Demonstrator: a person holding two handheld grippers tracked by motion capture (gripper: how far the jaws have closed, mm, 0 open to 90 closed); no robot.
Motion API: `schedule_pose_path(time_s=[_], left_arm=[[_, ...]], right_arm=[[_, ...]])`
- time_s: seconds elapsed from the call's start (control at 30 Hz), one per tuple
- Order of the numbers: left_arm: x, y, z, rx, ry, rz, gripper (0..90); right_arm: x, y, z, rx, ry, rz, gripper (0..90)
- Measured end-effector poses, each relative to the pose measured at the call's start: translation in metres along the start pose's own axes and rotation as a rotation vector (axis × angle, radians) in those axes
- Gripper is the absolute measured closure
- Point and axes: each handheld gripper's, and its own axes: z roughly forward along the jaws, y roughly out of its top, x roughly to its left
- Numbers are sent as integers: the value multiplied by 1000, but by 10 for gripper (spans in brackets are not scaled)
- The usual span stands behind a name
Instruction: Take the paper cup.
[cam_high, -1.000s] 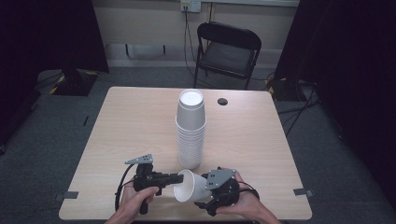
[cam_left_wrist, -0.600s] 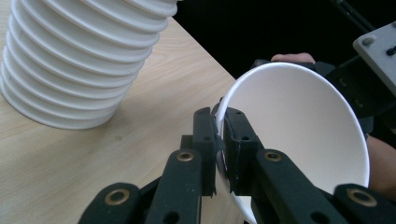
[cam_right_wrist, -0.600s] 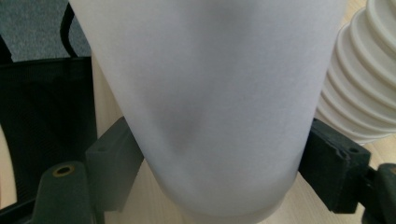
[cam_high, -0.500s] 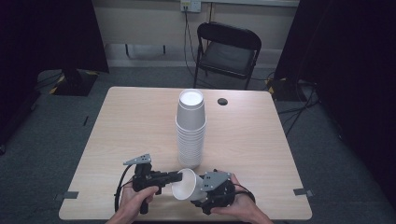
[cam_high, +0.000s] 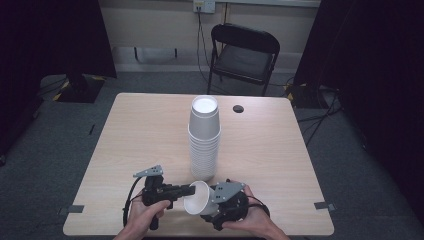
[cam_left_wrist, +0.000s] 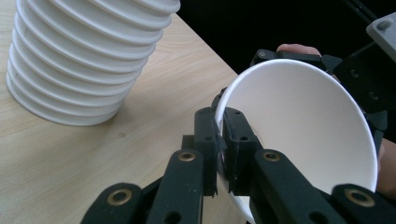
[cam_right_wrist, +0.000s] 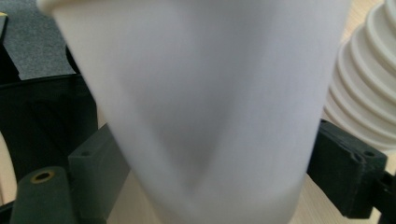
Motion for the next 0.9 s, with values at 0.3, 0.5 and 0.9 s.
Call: schedule_pose_path(time_s=[0.3,0.5,0.9], left_arm=[[-2,0,2,22,19,22,850],[-5,0,2,29,42,45,842],[-7,1,2,23,67,65,849]], right_arm=[[4,9,7,0,3,-28,138],[7,10,12,27,-15,-45,148],[5,7,12,22,-6,-26,153]])
